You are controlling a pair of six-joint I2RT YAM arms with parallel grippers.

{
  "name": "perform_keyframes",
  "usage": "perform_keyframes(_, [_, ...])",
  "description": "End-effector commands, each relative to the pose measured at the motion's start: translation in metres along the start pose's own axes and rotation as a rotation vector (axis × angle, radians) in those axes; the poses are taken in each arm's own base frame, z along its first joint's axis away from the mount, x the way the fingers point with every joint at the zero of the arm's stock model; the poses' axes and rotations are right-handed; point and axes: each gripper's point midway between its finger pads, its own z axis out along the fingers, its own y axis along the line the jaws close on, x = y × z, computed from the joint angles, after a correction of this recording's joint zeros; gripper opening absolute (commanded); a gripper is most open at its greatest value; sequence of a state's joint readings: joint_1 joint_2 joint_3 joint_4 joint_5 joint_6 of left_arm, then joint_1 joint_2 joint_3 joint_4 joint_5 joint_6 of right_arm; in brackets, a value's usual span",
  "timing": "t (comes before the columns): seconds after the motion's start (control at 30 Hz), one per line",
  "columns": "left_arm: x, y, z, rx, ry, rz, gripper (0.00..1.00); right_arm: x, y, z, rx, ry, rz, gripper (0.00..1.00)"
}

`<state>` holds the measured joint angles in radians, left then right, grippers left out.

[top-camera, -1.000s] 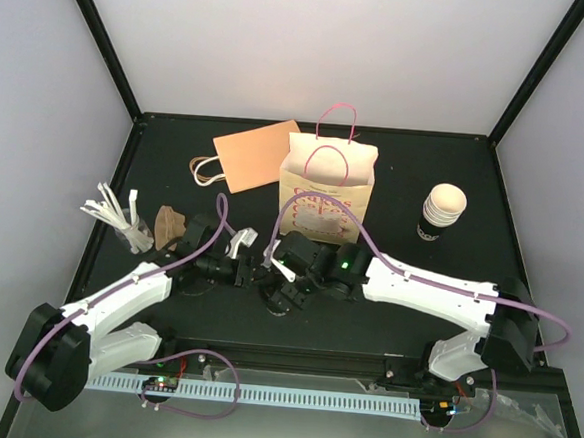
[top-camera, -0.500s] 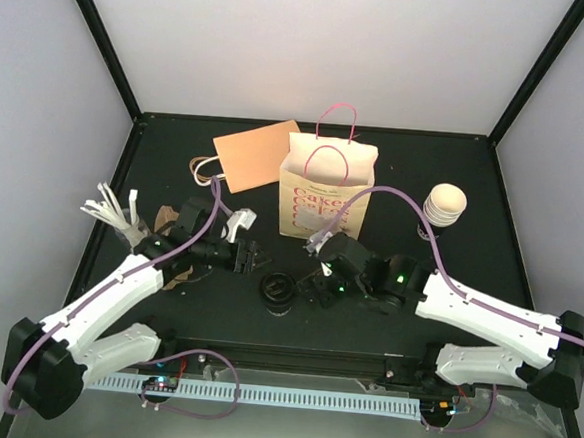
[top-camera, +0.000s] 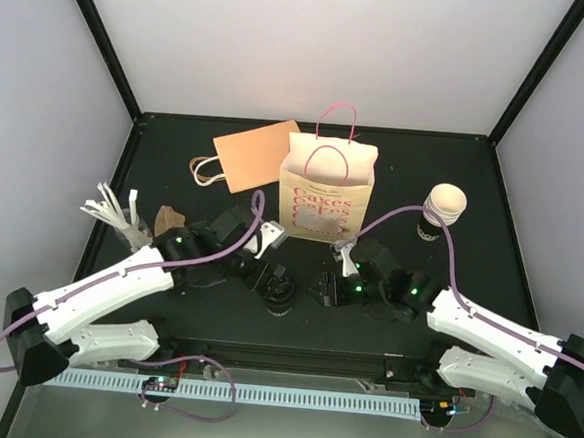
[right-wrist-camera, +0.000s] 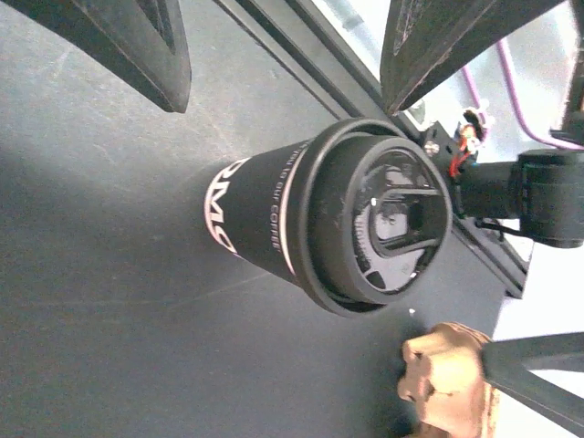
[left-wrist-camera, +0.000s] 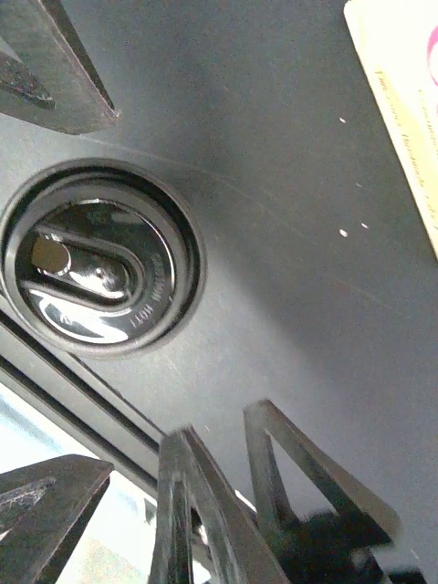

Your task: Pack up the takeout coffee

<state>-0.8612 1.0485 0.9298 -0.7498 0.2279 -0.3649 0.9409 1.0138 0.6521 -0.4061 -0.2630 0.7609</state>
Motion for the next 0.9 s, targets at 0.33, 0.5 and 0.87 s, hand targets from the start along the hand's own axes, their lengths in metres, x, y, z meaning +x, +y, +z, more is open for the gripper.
perform_keyframes(0.33, [0.02,0.003,0.02,-0.165,0.235,0.206,0.95,-0.006,0.02,0.009,-0.167,-0.031,0.072,0.57])
perform_keyframes(0.5, [0.026,0.001,0.029,-0.17,0.284,0.243,0.92,-0.003,0.019,0.017,-0.192,-0.018,0.087,0.55])
perform_keyframes(0.87, [0.024,0.005,0.035,-0.236,0.311,0.272,0.89,-0.001,0.016,0.03,-0.213,-0.007,0.114,0.55])
